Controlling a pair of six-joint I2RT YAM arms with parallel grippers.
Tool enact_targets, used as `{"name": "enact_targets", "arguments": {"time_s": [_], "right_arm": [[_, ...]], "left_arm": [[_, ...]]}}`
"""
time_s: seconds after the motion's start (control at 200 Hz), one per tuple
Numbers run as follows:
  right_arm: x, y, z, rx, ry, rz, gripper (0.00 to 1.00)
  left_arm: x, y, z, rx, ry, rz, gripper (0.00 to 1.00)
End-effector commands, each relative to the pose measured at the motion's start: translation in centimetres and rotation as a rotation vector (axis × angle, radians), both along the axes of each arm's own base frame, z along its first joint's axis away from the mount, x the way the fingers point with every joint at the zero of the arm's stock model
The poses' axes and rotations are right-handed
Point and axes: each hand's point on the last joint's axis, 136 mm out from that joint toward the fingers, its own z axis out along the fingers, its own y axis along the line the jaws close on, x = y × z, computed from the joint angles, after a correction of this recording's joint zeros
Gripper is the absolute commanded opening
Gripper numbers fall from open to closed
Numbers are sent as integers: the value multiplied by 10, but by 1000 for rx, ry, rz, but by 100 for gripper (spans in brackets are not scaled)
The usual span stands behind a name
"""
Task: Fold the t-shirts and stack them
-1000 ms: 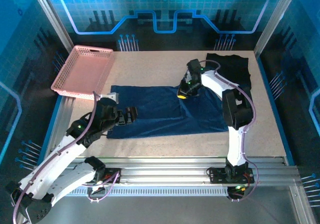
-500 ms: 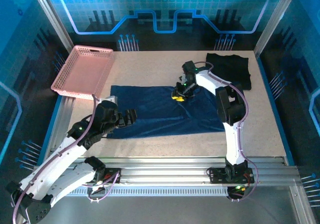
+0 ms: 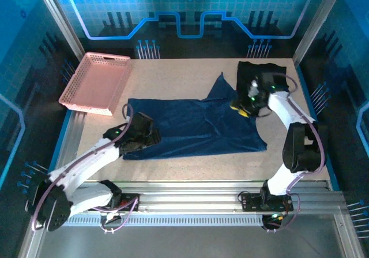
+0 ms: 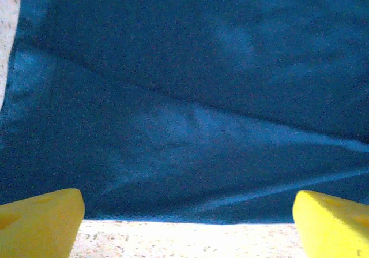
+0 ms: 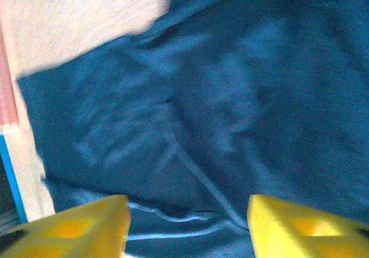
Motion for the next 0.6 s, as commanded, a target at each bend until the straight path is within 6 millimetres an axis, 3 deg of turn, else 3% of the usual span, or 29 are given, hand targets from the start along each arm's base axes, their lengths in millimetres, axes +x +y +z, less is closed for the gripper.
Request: {"name": "enact_targets", "arguments": {"time_s": [0.0,0.09,0.22,0.435,0.595], "right_arm": [[-29,-10,-53,-18,148,-46,31],[-38,-12,-72,-22,208,-62,24],[-58,-33,-91,-148,294,-100,20],[-93,-57,-104,-294,396,-99,21],[-113,-62,-110,-282,435,-133,21]], "left_arm": [[12,-8,-15,-57,65,101,77],[15,-6,-39,-70,129,170,75],[13,0,-58,-40,182,204,71],[-19,13,-84,-22,277,269,69],[-41,18,-92,-18,297,278,68]]}}
